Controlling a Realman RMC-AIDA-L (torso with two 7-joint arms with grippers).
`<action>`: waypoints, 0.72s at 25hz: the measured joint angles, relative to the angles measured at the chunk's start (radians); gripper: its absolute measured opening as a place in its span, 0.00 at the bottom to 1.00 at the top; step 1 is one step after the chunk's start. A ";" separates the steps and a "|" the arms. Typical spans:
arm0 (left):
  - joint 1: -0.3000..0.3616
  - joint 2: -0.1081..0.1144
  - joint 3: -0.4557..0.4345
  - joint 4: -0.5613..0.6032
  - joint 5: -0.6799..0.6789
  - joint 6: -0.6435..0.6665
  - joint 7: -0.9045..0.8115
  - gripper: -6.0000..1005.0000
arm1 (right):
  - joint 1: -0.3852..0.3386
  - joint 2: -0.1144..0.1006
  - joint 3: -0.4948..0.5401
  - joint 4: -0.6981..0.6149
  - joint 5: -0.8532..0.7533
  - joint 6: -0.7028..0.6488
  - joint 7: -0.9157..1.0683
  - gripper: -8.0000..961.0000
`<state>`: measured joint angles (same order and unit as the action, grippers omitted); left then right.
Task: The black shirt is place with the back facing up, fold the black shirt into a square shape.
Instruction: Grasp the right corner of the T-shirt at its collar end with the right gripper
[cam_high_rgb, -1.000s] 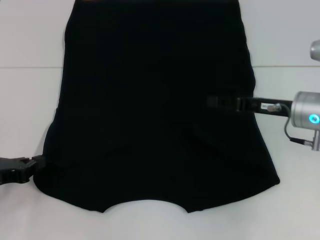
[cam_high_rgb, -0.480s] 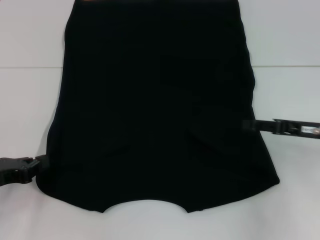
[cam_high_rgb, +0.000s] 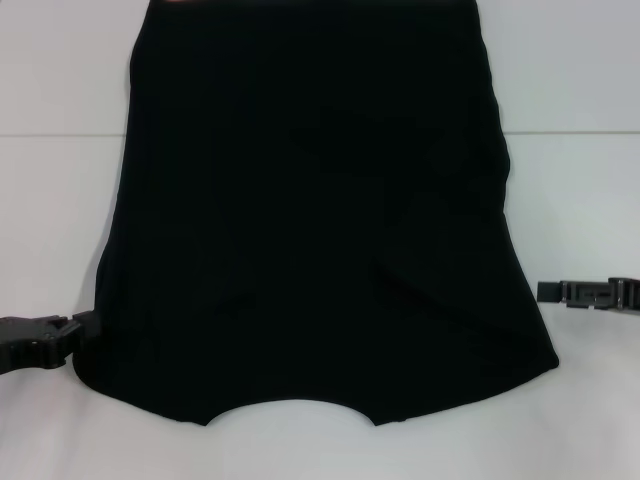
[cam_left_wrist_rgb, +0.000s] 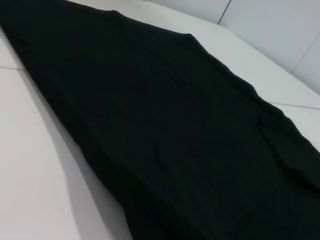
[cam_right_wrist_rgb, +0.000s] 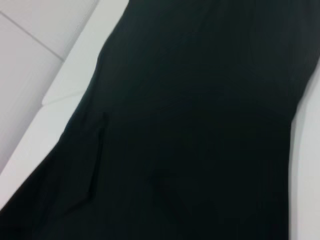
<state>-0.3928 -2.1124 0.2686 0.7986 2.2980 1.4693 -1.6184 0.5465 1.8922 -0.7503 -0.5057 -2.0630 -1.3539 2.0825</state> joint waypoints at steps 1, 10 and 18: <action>0.000 0.000 0.000 0.000 0.000 -0.001 0.000 0.03 | 0.002 -0.001 0.000 0.000 -0.009 -0.011 0.001 0.83; -0.003 0.000 0.000 -0.001 -0.002 0.000 0.000 0.03 | 0.011 0.005 -0.007 0.001 -0.094 -0.025 0.037 0.86; -0.010 0.000 0.004 -0.001 -0.002 -0.002 0.000 0.03 | 0.020 0.023 -0.009 0.004 -0.143 -0.030 0.047 0.86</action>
<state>-0.4029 -2.1122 0.2729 0.7977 2.2962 1.4677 -1.6183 0.5660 1.9149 -0.7590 -0.5019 -2.2060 -1.3837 2.1292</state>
